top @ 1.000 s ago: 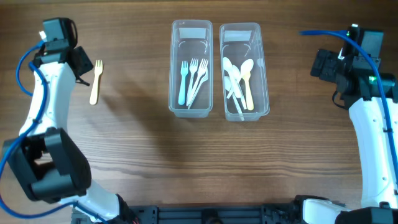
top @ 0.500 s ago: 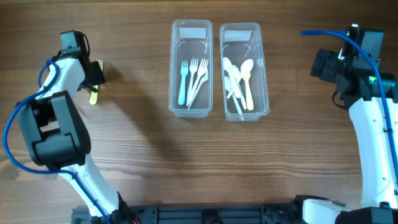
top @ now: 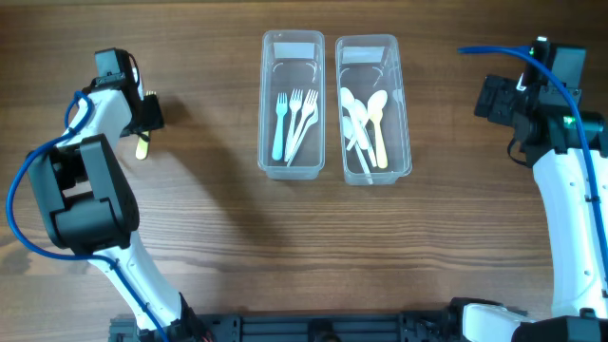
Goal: Pack container
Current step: 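Move the left gripper to the yellow fork and grasp it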
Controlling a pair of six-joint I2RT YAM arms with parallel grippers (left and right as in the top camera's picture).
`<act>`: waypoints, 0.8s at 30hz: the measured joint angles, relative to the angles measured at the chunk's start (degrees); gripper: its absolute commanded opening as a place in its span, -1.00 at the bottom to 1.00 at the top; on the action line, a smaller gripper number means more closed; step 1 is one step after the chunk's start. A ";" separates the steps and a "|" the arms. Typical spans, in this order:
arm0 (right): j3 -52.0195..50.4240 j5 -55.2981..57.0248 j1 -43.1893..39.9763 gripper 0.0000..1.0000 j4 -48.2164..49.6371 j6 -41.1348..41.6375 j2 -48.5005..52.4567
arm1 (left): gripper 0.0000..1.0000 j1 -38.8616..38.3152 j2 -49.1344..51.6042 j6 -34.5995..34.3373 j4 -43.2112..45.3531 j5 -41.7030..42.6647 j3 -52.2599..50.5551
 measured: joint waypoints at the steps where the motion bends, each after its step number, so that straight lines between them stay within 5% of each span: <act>1: 0.00 0.00 0.00 1.00 0.00 0.02 0.00 | -0.10 0.00 0.00 0.20 0.07 0.35 0.00; 8: 0.00 0.00 0.00 0.99 0.00 0.00 0.00 | -0.78 0.00 0.00 0.92 -0.22 1.90 0.00; 24: 0.00 0.00 0.00 0.99 0.02 0.00 0.00 | -0.92 -0.24 -1.01 -2.95 -2.64 2.03 0.09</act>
